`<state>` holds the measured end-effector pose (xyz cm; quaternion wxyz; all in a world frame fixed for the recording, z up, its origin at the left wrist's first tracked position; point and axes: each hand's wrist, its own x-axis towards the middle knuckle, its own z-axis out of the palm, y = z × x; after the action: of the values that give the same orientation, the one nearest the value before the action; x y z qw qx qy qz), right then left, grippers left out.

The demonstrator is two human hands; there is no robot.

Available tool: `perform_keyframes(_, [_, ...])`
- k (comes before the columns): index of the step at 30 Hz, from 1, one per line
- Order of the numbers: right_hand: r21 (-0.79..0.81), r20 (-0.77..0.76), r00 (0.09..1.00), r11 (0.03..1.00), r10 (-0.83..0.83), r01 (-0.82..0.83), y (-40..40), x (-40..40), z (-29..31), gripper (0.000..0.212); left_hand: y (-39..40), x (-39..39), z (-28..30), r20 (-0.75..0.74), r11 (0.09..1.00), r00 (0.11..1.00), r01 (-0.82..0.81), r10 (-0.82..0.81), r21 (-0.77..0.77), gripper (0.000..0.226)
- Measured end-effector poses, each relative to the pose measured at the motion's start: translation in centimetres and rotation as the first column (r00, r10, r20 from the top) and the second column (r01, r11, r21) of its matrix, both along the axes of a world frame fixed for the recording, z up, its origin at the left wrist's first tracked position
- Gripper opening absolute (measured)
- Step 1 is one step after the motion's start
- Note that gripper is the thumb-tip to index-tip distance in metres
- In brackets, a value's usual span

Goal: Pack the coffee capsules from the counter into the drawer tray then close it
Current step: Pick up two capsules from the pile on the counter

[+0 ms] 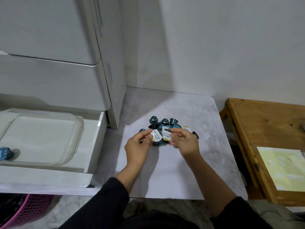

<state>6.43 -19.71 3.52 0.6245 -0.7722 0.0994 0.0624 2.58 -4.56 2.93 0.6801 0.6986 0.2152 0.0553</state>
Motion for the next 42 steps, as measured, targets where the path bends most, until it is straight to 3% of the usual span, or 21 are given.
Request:
perform_keyframes(4, [0.095, 0.122, 0.992, 0.995, 0.027, -0.039, 2.3, 1.0, 4.8, 0.018, 2.6, 0.7, 4.4, 0.098, 0.995, 0.994, -0.035, 0.044, -0.094, 0.020])
perform_keyframes(10, [0.136, 0.210, 0.965, 0.972, 0.160, -0.190, 8.3, 1.8, 10.0, 0.022, 10.1, 0.4, 10.6, 0.191, 0.997, 0.981, 0.055, -0.044, -0.053, 0.022])
perform_keyframes(17, [0.077, 0.218, 0.888, 0.900, 0.406, -0.430, 18.5, 1.1, 11.7, 0.024, 22.9, -0.9, 12.8, 0.102, 0.976, 0.980, 0.157, -0.174, 0.151, 0.027])
perform_keyframes(23, [-0.018, 0.097, 0.797, 0.801, 0.597, -0.598, 29.5, 0.0, 10.6, 0.030, 35.2, -1.6, 11.8, -0.058, 0.898, 0.952, 0.304, -0.302, 0.319, 0.029])
perform_keyframes(27, [-0.154, 0.005, 0.754, 0.745, 0.657, -0.648, 35.2, -0.6, 9.1, 0.030, 41.8, -1.5, 9.8, -0.198, 0.775, 0.897, 0.442, -0.396, 0.452, 0.025])
perform_keyframes(29, [-0.214, -0.065, 0.721, 0.696, 0.690, -0.686, 37.6, -0.7, 7.9, 0.026, 43.7, -1.2, 8.6, -0.296, 0.646, 0.829, 0.557, -0.475, 0.523, 0.023])
perform_keyframes(33, [-0.356, -0.190, 0.705, 0.621, 0.683, -0.698, 40.7, -1.2, 5.1, 0.013, 45.4, -0.8, 5.7, -0.420, 0.465, 0.671, 0.734, -0.611, 0.496, 0.020])
perform_keyframes(42, [-0.311, -0.355, 0.690, 0.616, 0.631, -0.724, 41.6, -2.0, 1.7, 0.013, 46.1, -0.2, 2.4, -0.508, 0.263, 0.503, 0.842, -0.699, 0.472, 0.022])
